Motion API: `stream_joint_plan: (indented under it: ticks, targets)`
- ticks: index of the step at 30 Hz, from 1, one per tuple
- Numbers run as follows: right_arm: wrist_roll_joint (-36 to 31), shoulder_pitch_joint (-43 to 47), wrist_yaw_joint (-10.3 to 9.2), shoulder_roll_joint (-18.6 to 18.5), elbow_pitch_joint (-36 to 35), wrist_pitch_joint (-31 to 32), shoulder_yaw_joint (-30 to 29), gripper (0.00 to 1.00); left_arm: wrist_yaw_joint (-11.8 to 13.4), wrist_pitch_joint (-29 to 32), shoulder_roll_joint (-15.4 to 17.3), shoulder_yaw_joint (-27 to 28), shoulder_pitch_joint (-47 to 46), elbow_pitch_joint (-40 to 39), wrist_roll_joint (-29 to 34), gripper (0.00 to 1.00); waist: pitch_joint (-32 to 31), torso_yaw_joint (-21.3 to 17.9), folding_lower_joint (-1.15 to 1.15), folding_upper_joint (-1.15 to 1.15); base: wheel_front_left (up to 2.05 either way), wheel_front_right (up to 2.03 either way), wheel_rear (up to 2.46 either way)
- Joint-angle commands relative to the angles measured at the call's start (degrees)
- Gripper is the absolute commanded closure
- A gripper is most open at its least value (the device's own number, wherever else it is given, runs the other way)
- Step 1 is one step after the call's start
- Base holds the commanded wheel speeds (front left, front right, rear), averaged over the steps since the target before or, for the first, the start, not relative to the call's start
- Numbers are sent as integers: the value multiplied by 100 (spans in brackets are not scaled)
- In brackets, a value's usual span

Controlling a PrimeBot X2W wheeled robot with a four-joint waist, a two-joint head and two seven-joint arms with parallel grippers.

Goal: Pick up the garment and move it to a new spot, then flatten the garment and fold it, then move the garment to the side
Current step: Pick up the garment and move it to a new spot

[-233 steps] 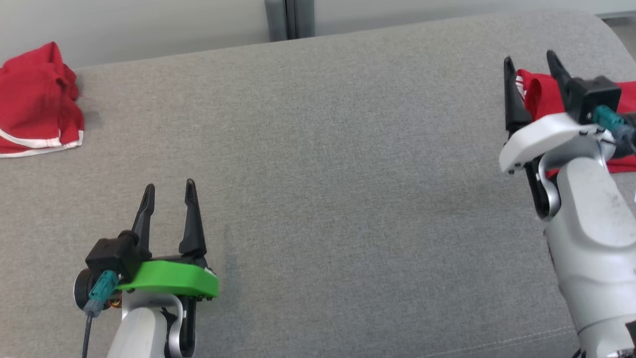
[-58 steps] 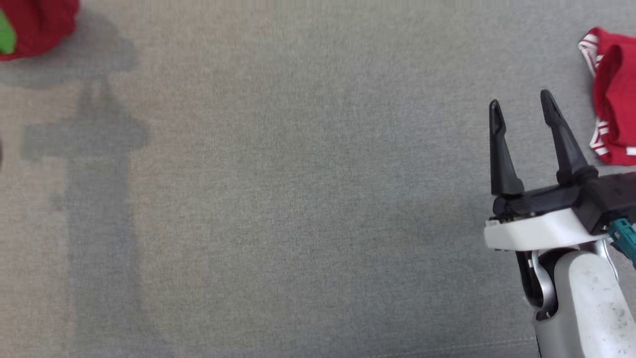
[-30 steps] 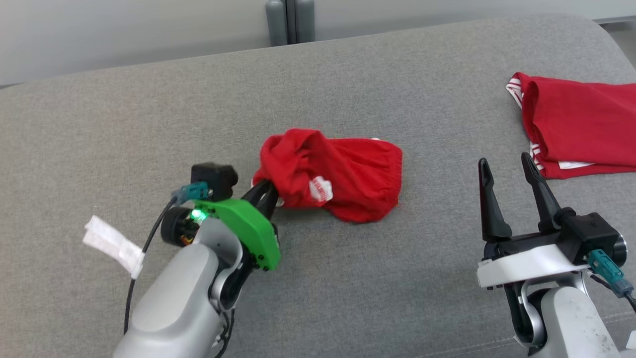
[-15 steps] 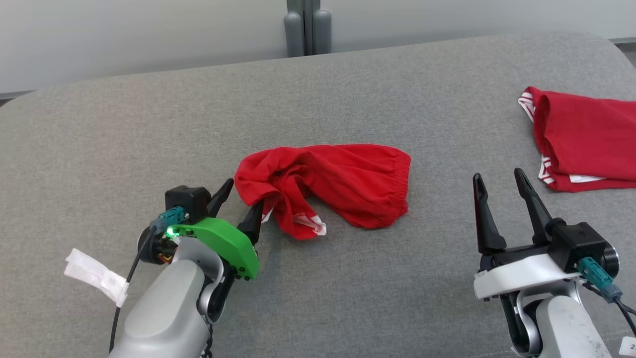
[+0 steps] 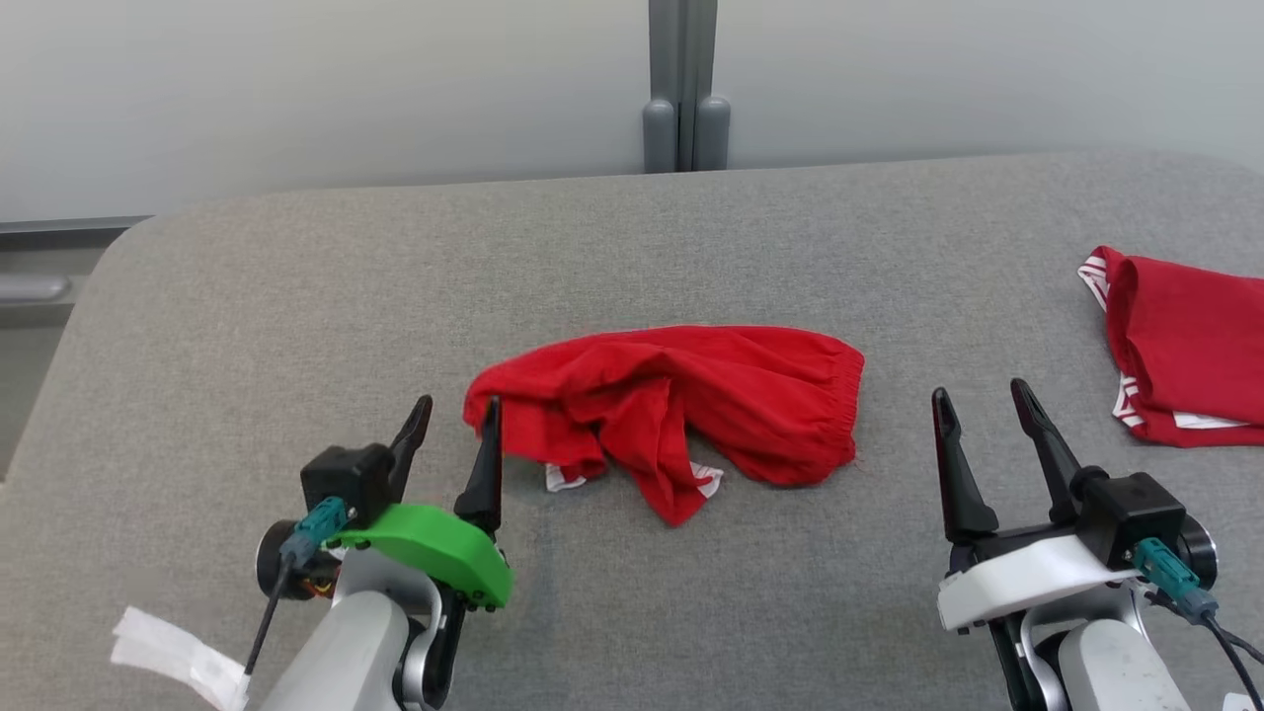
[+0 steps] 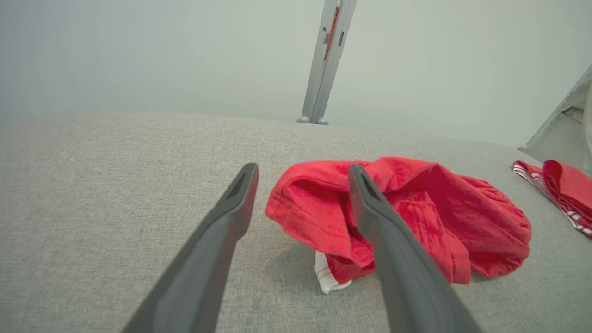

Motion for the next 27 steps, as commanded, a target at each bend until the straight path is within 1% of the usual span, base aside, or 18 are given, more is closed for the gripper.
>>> stream_joint_plan:
  ticks: [1, 6, 12, 17, 27]
  targets:
    - [27, 93, -12, -12, 45, -1, 10, 0, 74, -23, -9, 133, 231, -159, 94, 0, -105, 106, 0, 0, 0, 0, 0]
    - [48, 248, -12, -13, 146, -25, -28, 0, 278, -22, -136, 596, 931, -755, 301, 0, -187, 172, 0, 0, 0, 0, 0]
    - [83, 408, -12, -13, 213, -51, -65, 0, 375, -23, -314, 1017, 1553, -1213, 554, 0, -221, 224, 0, 0, 0, 0, 0]
    - [100, 411, -12, -13, 305, -61, -77, 0, 323, -24, -402, 1123, 1814, -1375, 838, 0, -225, 242, 0, 0, 0, 0, 0]
    - [125, 323, -12, -13, 396, -59, -22, 0, 158, -24, -490, 1294, 1841, -1416, 1042, 0, -208, 251, 0, 0, 0, 0, 0]
